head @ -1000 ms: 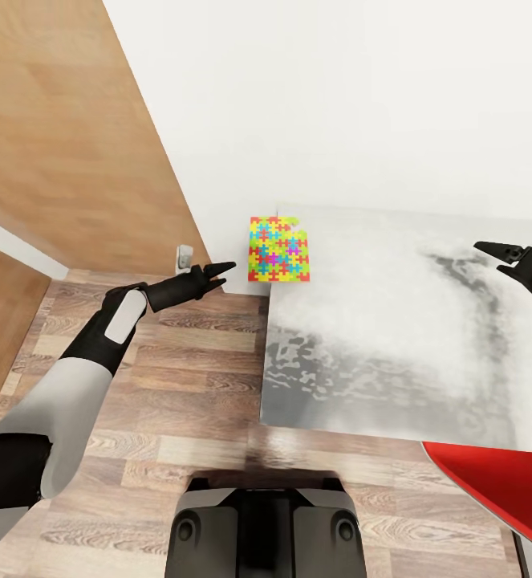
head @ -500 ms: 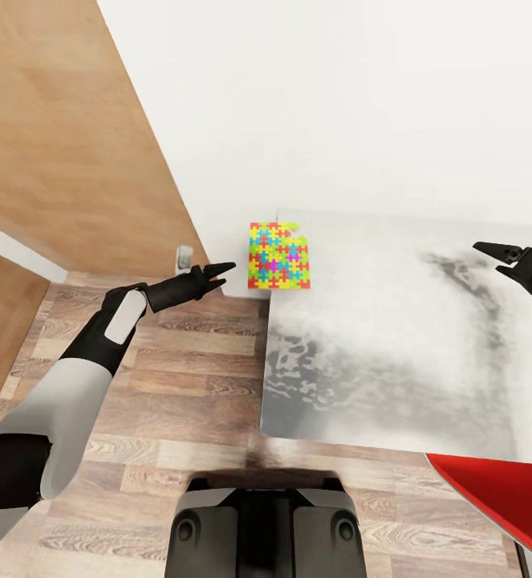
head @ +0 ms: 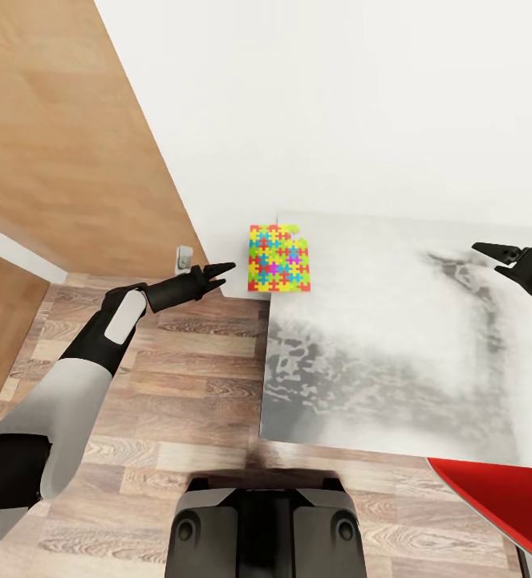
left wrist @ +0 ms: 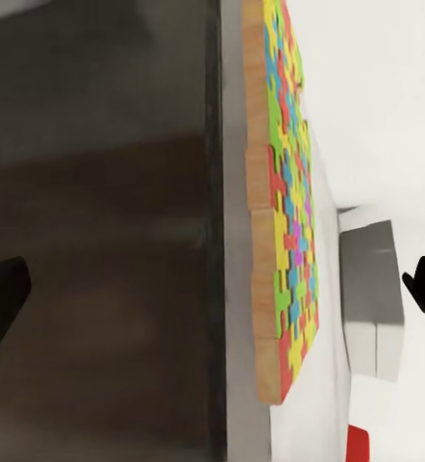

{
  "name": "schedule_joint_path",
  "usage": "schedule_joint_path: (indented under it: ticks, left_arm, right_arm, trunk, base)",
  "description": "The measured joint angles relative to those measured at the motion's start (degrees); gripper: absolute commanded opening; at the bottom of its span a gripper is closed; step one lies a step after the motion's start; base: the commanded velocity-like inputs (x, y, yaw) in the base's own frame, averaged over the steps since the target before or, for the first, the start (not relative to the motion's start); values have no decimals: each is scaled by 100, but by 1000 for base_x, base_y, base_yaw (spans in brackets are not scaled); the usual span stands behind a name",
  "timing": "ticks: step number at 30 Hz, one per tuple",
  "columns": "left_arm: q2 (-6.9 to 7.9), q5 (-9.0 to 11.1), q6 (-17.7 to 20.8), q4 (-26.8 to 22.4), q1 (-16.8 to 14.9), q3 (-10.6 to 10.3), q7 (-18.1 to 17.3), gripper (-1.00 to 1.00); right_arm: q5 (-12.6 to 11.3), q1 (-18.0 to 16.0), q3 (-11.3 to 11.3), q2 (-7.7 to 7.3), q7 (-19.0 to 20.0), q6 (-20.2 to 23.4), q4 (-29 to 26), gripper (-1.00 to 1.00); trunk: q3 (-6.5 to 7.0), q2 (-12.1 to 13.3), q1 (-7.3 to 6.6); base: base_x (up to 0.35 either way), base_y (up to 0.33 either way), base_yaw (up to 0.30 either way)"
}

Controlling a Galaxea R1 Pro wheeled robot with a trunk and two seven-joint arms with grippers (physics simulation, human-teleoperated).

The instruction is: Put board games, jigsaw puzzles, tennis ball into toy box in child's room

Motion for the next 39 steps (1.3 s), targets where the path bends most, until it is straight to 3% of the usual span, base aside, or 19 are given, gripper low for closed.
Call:
schedule_joint_path:
  ticks: [19, 39]
  left_arm:
    - [-5, -151, 0, 15, -53, 27, 28, 100]
    - [15, -184, -5, 21, -78, 59, 26, 100]
  right_arm:
    - [8, 0, -20, 0, -4, 0, 0, 100]
    - [0, 0, -12, 0, -2, 0, 0, 100]
  trunk:
    - [0, 0, 0]
    - [0, 0, 0]
  base:
    - [3, 0, 0]
    - [0, 0, 0]
